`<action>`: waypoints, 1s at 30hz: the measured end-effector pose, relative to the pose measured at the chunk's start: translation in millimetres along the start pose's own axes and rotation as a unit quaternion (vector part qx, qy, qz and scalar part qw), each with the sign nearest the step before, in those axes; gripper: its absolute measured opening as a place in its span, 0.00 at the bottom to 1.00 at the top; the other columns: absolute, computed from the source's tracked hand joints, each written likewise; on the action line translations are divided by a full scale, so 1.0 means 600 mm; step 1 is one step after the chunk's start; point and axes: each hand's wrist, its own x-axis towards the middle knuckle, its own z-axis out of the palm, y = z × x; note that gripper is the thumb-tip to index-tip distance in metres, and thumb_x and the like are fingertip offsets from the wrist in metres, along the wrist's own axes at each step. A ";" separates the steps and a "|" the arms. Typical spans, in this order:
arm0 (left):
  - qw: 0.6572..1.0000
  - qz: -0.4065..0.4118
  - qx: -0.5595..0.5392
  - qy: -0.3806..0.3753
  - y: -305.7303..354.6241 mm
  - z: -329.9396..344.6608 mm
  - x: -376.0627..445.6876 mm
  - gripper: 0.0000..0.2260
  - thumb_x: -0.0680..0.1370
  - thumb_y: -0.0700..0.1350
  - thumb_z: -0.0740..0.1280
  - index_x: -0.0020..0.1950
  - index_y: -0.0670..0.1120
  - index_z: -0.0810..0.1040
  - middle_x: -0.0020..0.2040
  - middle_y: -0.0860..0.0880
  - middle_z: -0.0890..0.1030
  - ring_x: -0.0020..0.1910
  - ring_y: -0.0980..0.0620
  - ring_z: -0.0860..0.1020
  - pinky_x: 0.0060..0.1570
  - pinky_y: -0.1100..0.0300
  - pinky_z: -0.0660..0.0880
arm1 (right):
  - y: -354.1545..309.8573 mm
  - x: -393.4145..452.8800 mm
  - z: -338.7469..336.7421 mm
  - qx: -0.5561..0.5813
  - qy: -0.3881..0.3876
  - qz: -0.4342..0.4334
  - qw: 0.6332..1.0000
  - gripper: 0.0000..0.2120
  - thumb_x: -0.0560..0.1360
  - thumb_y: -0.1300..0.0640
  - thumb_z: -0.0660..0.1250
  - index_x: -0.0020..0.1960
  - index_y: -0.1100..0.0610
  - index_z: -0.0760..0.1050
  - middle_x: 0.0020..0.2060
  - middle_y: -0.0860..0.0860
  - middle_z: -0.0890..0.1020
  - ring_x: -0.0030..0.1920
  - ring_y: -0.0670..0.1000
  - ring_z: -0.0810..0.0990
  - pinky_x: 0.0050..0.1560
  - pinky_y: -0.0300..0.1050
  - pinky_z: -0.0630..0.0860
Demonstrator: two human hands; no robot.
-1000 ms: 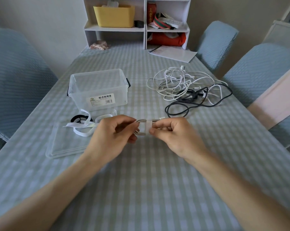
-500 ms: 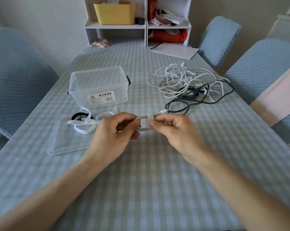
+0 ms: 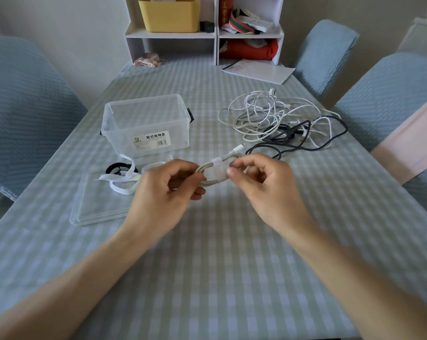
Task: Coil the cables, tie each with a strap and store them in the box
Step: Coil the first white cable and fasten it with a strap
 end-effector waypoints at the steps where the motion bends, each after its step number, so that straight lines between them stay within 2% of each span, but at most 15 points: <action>1: 1.000 -0.001 -0.005 0.002 0.000 -0.004 0.002 0.06 0.78 0.35 0.69 0.46 0.45 0.82 0.39 0.49 0.85 0.38 0.50 0.85 0.41 0.60 0.82 | 0.004 0.002 -0.001 0.003 0.029 -0.012 1.000 0.04 0.75 0.56 0.73 0.44 0.55 0.79 0.26 0.45 0.72 0.27 0.44 0.69 0.32 0.35 0.66; 4: 1.000 -0.003 -0.004 -0.003 0.002 -0.010 0.001 0.08 0.79 0.34 0.67 0.47 0.46 0.82 0.39 0.49 0.85 0.38 0.50 0.85 0.42 0.60 0.82 | 0.011 0.008 -0.014 0.000 0.061 -0.017 0.998 0.09 0.75 0.54 0.73 0.50 0.54 0.75 0.41 0.48 0.80 0.36 0.47 0.79 0.40 0.39 0.74; 6: 1.000 0.000 0.001 -0.006 0.004 -0.012 -0.001 0.11 0.79 0.34 0.67 0.50 0.49 0.82 0.40 0.49 0.85 0.38 0.50 0.85 0.41 0.61 0.81 | 0.012 0.008 -0.022 -0.021 0.009 -0.031 0.999 0.13 0.76 0.54 0.73 0.59 0.49 0.75 0.49 0.45 0.80 0.40 0.47 0.81 0.44 0.38 0.76; 8: 1.000 0.008 0.008 -0.002 0.006 -0.015 -0.003 0.13 0.79 0.34 0.67 0.52 0.51 0.82 0.41 0.49 0.85 0.37 0.51 0.84 0.40 0.63 0.80 | 0.014 0.008 -0.024 -0.031 -0.055 -0.048 0.997 0.18 0.77 0.56 0.70 0.66 0.46 0.75 0.49 0.44 0.81 0.39 0.48 0.83 0.42 0.36 0.77; 12: 1.000 0.018 0.018 0.001 0.009 -0.018 -0.004 0.13 0.79 0.33 0.66 0.52 0.51 0.82 0.41 0.51 0.85 0.37 0.51 0.84 0.41 0.62 0.81 | 0.016 0.006 -0.020 -0.054 -0.066 -0.074 0.994 0.14 0.77 0.57 0.71 0.62 0.50 0.80 0.42 0.41 0.83 0.35 0.45 0.83 0.38 0.31 0.72; 15: 1.000 0.017 0.010 0.001 0.008 -0.023 -0.002 0.13 0.79 0.32 0.65 0.52 0.49 0.83 0.40 0.49 0.84 0.35 0.49 0.83 0.39 0.60 0.81 | 0.022 0.004 -0.019 -0.133 -0.104 -0.121 0.978 0.25 0.73 0.48 0.75 0.67 0.51 0.76 0.57 0.42 0.78 0.45 0.42 0.82 0.42 0.27 0.71; 17: 1.000 0.012 0.005 0.003 0.006 -0.026 0.000 0.13 0.79 0.32 0.65 0.53 0.49 0.83 0.40 0.48 0.84 0.34 0.48 0.82 0.38 0.59 0.81 | 0.027 0.006 -0.019 -0.199 -0.122 -0.146 0.961 0.29 0.71 0.41 0.74 0.69 0.50 0.74 0.65 0.43 0.73 0.52 0.40 0.78 0.49 0.30 0.73; 19: 1.000 0.013 0.007 0.007 0.005 -0.028 -0.001 0.13 0.79 0.32 0.66 0.53 0.48 0.84 0.40 0.47 0.84 0.34 0.48 0.82 0.38 0.60 0.81 | 0.026 0.007 -0.021 -0.237 -0.115 -0.178 0.948 0.25 0.72 0.41 0.72 0.66 0.51 0.76 0.60 0.45 0.78 0.51 0.42 0.78 0.51 0.43 0.79; 21: 0.999 0.015 0.024 0.016 0.007 -0.025 -0.004 0.12 0.79 0.33 0.67 0.53 0.48 0.84 0.39 0.49 0.84 0.34 0.50 0.82 0.37 0.63 0.80 | 0.023 0.004 -0.023 -0.260 -0.108 -0.190 0.941 0.22 0.73 0.41 0.72 0.63 0.50 0.78 0.50 0.45 0.81 0.46 0.47 0.80 0.44 0.52 0.80; 24: 0.999 0.006 0.039 0.033 0.015 -0.021 -0.006 0.11 0.78 0.33 0.67 0.51 0.47 0.85 0.38 0.49 0.85 0.33 0.51 0.82 0.36 0.64 0.80 | 0.021 0.001 -0.021 -0.269 -0.084 -0.197 0.939 0.19 0.72 0.43 0.73 0.60 0.50 0.79 0.43 0.45 0.81 0.42 0.49 0.79 0.38 0.51 0.78; 27: 0.997 -0.064 -0.024 0.039 0.021 -0.021 0.001 0.10 0.78 0.32 0.67 0.48 0.45 0.85 0.36 0.44 0.84 0.30 0.48 0.81 0.35 0.59 0.81 | 0.017 -0.002 -0.016 -0.279 -0.053 -0.214 0.935 0.18 0.71 0.44 0.72 0.56 0.53 0.81 0.41 0.47 0.81 0.41 0.51 0.79 0.35 0.50 0.78; 30: 0.988 -0.125 -0.088 0.035 0.024 -0.022 0.001 0.08 0.78 0.33 0.68 0.49 0.42 0.85 0.37 0.43 0.84 0.32 0.47 0.81 0.37 0.58 0.82 | 0.015 -0.001 -0.013 -0.282 -0.056 -0.199 0.937 0.14 0.72 0.47 0.74 0.53 0.54 0.80 0.38 0.47 0.79 0.38 0.49 0.76 0.35 0.50 0.76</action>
